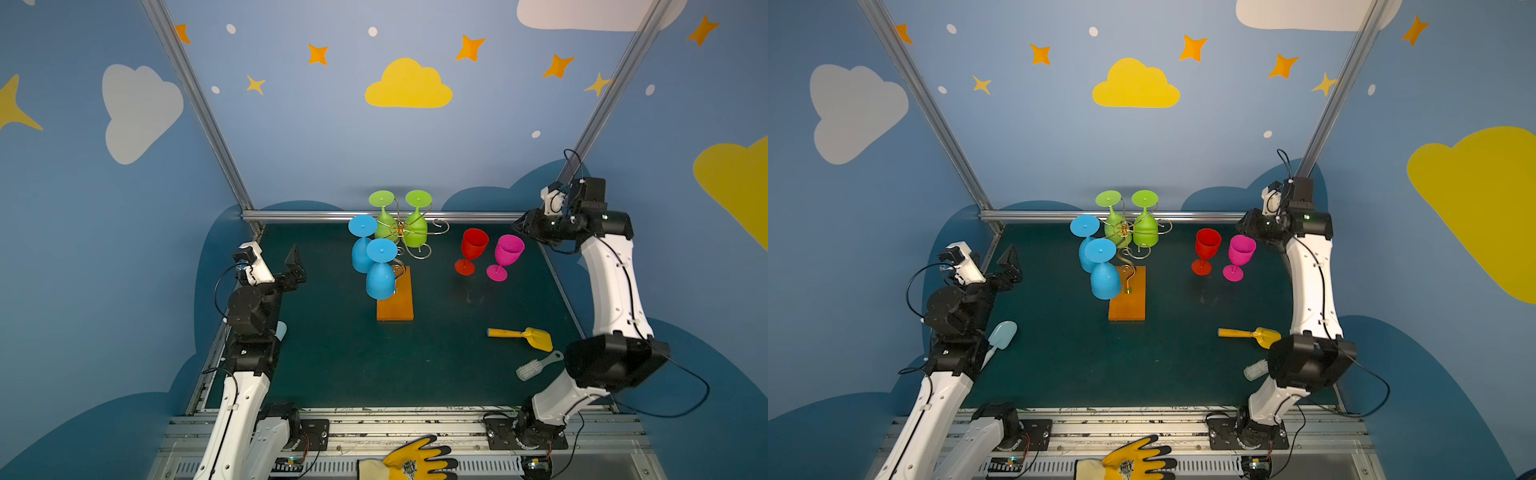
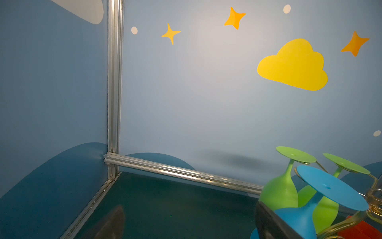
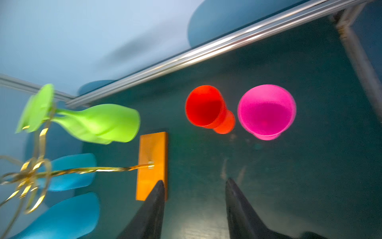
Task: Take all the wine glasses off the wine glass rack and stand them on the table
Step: 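Lift the right gripper up and away from the pink glass, then swing the right gripper toward the blue glasses hanging on the rack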
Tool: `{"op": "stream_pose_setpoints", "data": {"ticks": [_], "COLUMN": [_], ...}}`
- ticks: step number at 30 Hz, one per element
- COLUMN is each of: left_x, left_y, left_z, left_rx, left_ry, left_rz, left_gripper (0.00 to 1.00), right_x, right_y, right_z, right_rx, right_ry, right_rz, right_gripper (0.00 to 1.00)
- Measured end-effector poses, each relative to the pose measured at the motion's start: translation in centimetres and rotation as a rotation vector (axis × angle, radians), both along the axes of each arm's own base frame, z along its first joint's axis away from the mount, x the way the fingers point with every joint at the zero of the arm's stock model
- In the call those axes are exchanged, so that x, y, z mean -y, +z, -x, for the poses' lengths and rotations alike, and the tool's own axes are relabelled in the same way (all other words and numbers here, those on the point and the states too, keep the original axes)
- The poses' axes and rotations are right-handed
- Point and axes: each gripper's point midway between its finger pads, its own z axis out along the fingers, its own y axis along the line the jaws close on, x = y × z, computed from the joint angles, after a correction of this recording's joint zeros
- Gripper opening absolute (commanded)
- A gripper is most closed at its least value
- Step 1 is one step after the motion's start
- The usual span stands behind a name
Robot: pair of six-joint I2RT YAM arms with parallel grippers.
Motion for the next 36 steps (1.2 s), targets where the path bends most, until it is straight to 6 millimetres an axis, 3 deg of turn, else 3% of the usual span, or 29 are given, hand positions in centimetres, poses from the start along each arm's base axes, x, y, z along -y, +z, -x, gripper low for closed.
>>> {"op": "stream_pose_setpoints", "data": {"ticks": [6,12,20,27,36], "left_x": [0.0,0.0,0.0,0.0,0.0], "left_y": [0.0,0.0,0.0,0.1,0.6], "left_z": [0.0,0.0,0.0,0.0,0.5], "left_rx": [0.000,0.000,-0.001,0.002,0.020], "left_ry": [-0.001,-0.002,-0.003,-0.003,-0.003], "left_rz": [0.001,0.004,0.008,0.012,0.011], "left_gripper": [0.96,0.96,0.97,0.97,0.96], "right_x": [-6.8,-12.0,-18.0,-22.6,-26.9], "right_y": [1.2,2.9,1.1,1.2,1.3], "right_z": [6.4,12.4,17.4,19.4,18.4], "right_rx": [0.117,0.187,0.136,0.160,0.177], "right_ry": [0.158,0.299,0.408,0.449,0.401], "right_rz": [-0.147,-0.242,-0.294,-0.303,-0.373], "right_gripper": [0.50,0.48,0.46,0.46,0.46]}}
